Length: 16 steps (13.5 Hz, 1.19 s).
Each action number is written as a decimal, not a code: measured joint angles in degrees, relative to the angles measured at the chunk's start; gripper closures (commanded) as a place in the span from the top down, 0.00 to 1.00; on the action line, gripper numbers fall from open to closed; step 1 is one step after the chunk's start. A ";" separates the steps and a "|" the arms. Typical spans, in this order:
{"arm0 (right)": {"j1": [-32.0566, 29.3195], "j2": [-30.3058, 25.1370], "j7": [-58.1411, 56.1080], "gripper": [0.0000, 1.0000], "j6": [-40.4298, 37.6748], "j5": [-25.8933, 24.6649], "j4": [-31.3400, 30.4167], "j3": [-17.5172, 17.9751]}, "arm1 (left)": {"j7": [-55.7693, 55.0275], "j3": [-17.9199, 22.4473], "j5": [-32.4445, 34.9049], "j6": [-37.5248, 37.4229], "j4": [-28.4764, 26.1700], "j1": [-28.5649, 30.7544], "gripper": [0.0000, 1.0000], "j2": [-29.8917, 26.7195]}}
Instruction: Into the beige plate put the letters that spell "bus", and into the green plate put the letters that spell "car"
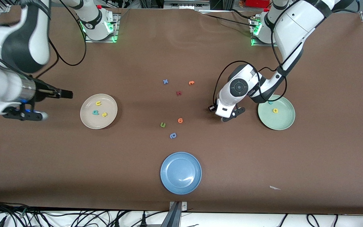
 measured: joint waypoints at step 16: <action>-39.40 -19.72 -0.10 1.00 7.53 -19.49 -5.86 47.05 | -0.62 -0.02 0.00 -3.83 2.00 0.97 0.05 -0.93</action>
